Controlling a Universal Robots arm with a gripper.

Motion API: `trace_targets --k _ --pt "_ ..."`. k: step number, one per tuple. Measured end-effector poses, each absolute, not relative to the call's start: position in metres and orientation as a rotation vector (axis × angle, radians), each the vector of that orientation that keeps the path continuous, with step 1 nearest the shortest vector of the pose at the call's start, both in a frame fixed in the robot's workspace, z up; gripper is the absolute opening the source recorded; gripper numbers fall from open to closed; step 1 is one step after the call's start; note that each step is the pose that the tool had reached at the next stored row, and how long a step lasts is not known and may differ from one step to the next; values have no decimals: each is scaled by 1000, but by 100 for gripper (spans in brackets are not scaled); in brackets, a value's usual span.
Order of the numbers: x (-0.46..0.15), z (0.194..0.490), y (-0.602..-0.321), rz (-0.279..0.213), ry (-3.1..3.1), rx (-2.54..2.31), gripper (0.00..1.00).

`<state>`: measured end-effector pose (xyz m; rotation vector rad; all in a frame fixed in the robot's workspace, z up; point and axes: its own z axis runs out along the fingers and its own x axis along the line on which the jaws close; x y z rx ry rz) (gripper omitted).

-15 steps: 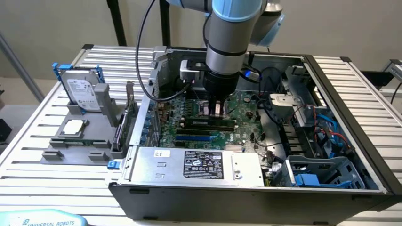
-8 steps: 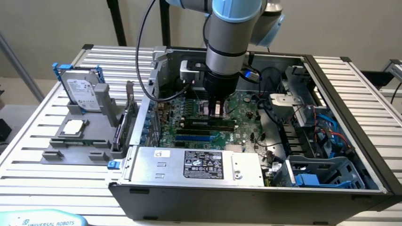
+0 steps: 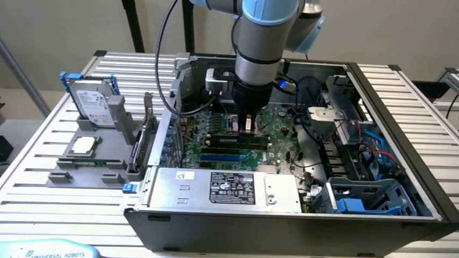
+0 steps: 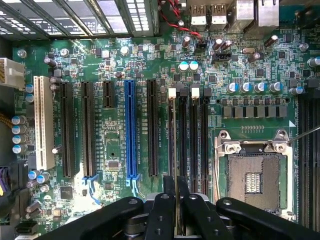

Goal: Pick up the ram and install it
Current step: 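Insert the ram into the slot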

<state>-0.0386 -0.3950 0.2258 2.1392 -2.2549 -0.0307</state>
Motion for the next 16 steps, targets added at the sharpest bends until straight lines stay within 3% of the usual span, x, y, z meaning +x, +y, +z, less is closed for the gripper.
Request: trace_targets --k 16 --pt "-39 221 -395 -31 -2255 2139 15"
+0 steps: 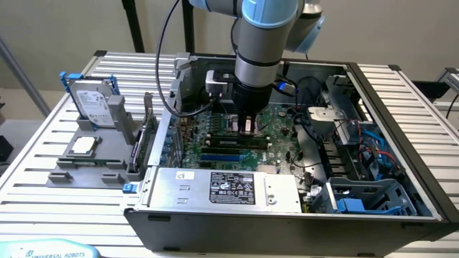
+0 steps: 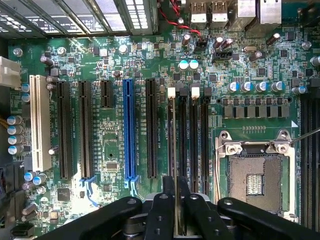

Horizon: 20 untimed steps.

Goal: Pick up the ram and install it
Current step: 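Insert the ram into the slot, then press down the ram until it locks into place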

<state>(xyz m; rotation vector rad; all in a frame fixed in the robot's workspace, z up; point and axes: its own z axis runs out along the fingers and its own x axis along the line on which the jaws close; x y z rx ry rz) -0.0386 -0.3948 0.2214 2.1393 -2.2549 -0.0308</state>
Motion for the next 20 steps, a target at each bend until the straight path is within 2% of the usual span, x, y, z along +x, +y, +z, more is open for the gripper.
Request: trace_targets --k 1,2,11,13,14,15,20 --pt "-39 222 -395 -31 -2255 2139 15" --pt "-39 222 -395 -31 -2255 2139 21" --pt "-39 241 -395 -42 -2260 2144 21" --pt "-39 241 -395 -43 -2260 2145 19" --pt "-39 241 -395 -43 -2260 2145 13" --pt "-39 241 -395 -43 -2260 2145 11" --pt "-39 241 -395 -43 -2260 2145 11"
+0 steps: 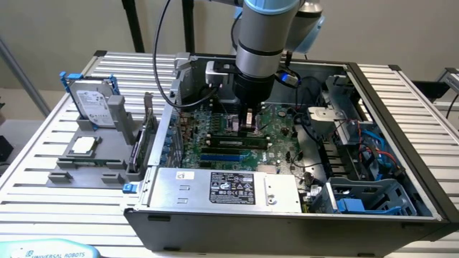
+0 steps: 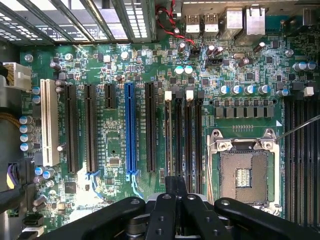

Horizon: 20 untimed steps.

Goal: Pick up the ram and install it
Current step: 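Press down the ram until it locks into place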

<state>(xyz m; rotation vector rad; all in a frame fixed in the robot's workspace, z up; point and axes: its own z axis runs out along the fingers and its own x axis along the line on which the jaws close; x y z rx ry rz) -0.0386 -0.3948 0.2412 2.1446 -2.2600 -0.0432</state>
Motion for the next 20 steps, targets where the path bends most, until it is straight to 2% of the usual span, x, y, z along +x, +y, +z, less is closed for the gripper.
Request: trace_targets --k 10,20 --pt "-39 241 -395 -42 -2261 2145 11" --pt "-44 229 -395 -15 -2272 2157 11"
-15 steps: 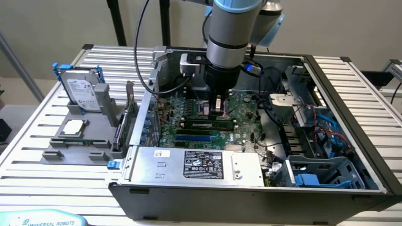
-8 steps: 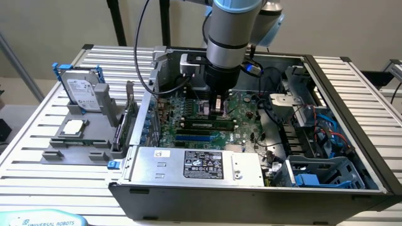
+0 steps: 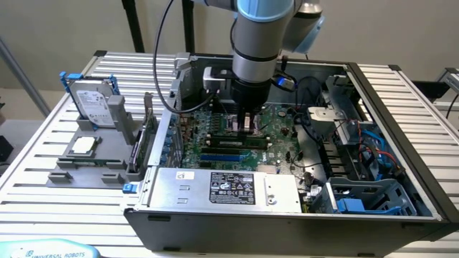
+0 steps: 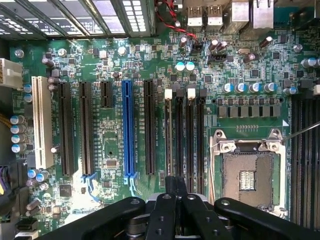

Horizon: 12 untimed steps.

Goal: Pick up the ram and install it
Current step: 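Press down the ram until it locks into place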

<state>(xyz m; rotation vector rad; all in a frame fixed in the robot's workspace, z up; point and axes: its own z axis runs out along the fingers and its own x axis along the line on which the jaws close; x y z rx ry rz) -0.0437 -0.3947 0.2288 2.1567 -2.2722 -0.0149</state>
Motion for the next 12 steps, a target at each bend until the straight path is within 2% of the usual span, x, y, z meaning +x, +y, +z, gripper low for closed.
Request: trace_targets --k 5,12 --pt "-45 224 -395 -9 -2275 2159 11" --pt "-45 244 -395 -10 -2276 2160 11"
